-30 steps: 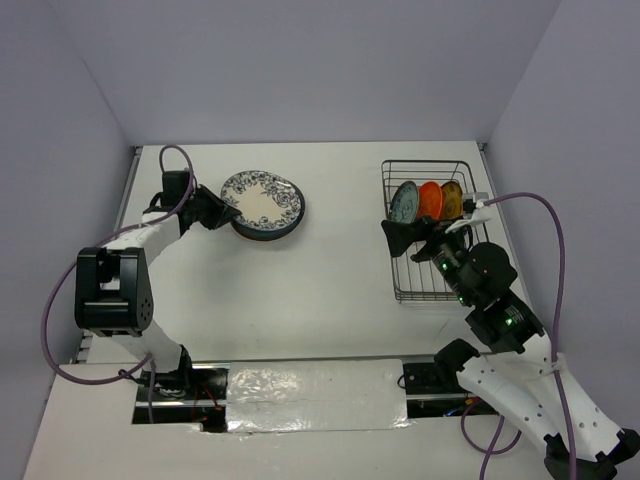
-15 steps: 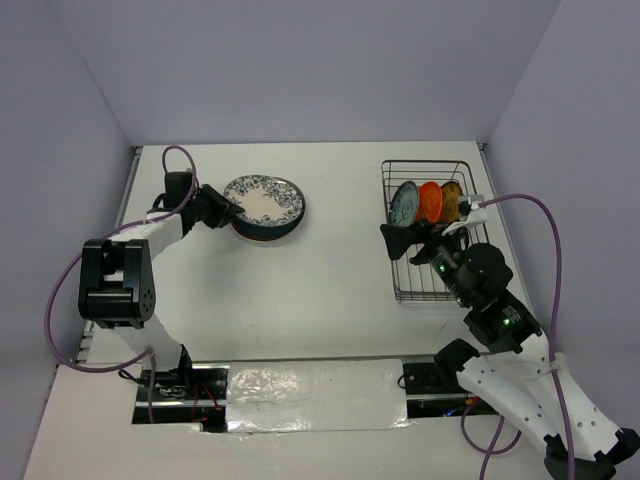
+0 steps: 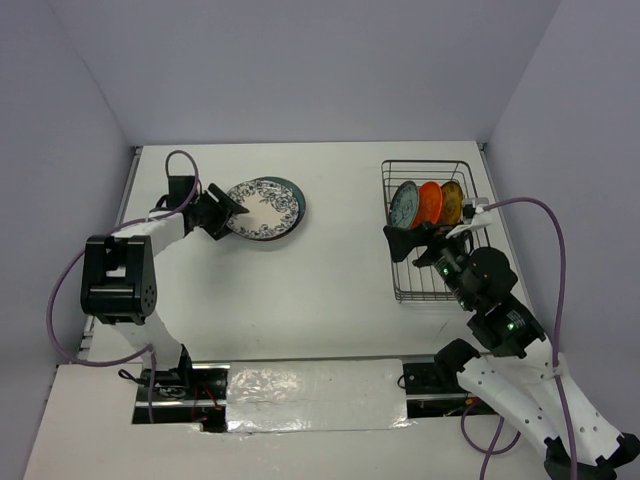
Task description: Unload the plates from the dish rack
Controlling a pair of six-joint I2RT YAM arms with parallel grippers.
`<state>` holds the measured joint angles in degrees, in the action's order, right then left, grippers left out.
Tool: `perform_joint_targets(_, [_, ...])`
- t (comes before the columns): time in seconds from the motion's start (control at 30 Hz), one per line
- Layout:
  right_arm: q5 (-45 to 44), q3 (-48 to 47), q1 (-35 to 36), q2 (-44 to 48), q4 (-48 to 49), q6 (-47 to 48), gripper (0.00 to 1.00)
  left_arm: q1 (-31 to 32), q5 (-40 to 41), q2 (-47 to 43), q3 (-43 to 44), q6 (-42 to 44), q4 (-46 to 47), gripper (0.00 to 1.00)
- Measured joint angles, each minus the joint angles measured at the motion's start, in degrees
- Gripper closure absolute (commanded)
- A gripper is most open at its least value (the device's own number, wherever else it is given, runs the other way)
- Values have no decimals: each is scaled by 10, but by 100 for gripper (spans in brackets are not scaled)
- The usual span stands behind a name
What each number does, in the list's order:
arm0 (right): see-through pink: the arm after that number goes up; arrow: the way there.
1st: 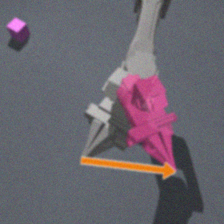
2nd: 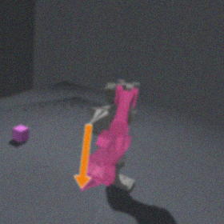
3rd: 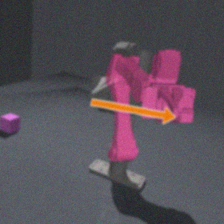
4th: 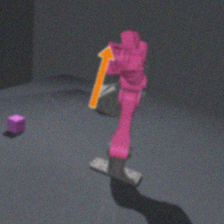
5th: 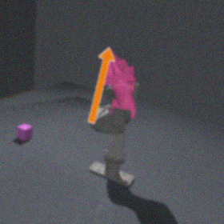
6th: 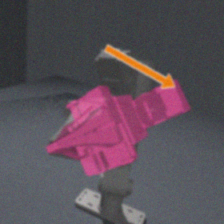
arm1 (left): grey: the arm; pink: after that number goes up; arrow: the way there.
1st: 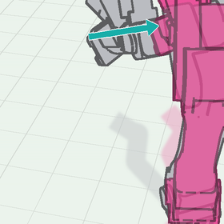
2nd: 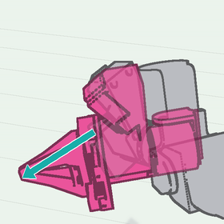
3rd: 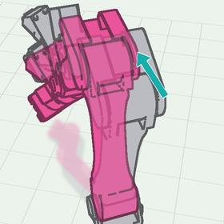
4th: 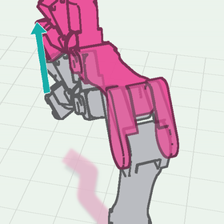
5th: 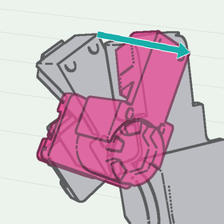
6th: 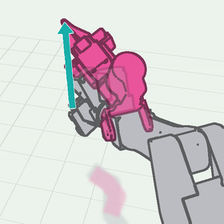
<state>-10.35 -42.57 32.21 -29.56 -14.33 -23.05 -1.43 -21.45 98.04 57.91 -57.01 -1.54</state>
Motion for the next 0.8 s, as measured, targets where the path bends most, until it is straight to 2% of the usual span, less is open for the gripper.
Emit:
perform_joint_targets(0.2, [-3, 0, 0, 9, -12, 3, 0, 6, 19, 30, 49, 15, -68, 16])
perform_joint_targets(0.23, [-4, 0, 0, 10, -13, 3, 0, 9, 25, 34, 62, 17, -81, 11])
perform_joint_targets(0.37, [-8, 0, 0, 15, -16, 5, 0, 23, 54, 41, 104, 35, -129, 8])
perform_joint_targets(0.4, [-8, 0, 0, 16, -16, 5, 0, 27, 61, 43, 115, 43, -143, 1])
perform_joint_targets(0.53, [-9, 0, 0, 17, -17, 8, 0, 39, 87, 63, 157, 58, -194, 1])
perform_joint_targets(0.8, [-11, 0, 0, 17, -21, 19, 0, 51, 106, 84, 185, 61, -230, 1])
